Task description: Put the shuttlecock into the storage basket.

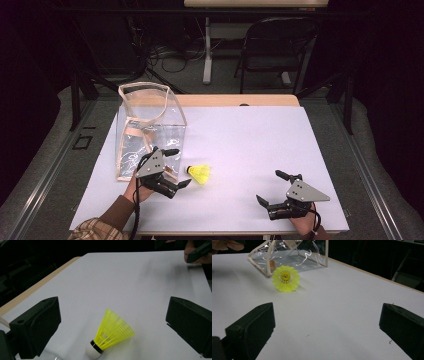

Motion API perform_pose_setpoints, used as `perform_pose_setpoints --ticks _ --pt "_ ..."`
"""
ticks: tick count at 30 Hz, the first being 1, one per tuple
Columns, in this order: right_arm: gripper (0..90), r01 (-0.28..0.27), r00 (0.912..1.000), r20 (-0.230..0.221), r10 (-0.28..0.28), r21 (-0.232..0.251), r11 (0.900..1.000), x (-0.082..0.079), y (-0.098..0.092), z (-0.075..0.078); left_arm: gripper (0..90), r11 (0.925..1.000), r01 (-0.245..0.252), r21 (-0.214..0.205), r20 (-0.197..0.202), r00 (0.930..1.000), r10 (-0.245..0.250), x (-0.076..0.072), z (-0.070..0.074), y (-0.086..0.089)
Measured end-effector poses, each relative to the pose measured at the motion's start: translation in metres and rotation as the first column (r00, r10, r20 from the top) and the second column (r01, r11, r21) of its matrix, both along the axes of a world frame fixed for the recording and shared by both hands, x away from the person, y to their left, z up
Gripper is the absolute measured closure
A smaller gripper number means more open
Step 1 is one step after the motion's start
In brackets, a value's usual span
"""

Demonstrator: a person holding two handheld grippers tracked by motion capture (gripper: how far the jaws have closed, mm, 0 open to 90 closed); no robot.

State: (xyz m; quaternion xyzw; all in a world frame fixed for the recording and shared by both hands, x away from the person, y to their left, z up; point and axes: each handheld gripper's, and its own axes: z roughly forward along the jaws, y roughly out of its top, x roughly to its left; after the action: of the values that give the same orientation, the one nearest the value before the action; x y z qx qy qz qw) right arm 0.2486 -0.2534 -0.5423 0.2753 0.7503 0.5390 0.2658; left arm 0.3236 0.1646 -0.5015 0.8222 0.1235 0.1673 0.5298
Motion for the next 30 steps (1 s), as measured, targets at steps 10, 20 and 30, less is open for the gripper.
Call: perform_pose_setpoints --ticks 10,20,30 --pt "0.0 0.000 1.0000 -0.005 -0.001 -0.004 1.0000 0.000 0.000 0.000 0.0 0.9995 0.020 0.023 -0.009 0.9998 -0.020 0.004 0.000 -0.012" --pt "0.0 -0.001 1.0000 -0.007 0.001 -0.004 1.0000 0.000 0.000 0.000 0.0 0.9995 -0.020 0.025 -0.035 0.9992 0.021 0.000 -0.001 -0.021" --pt "0.0 -0.001 0.9999 -0.015 0.001 -0.003 1.0000 0.000 0.000 -0.001 0.0 0.9971 -0.069 0.031 -0.060 0.9957 0.071 -0.006 -0.004 -0.037"
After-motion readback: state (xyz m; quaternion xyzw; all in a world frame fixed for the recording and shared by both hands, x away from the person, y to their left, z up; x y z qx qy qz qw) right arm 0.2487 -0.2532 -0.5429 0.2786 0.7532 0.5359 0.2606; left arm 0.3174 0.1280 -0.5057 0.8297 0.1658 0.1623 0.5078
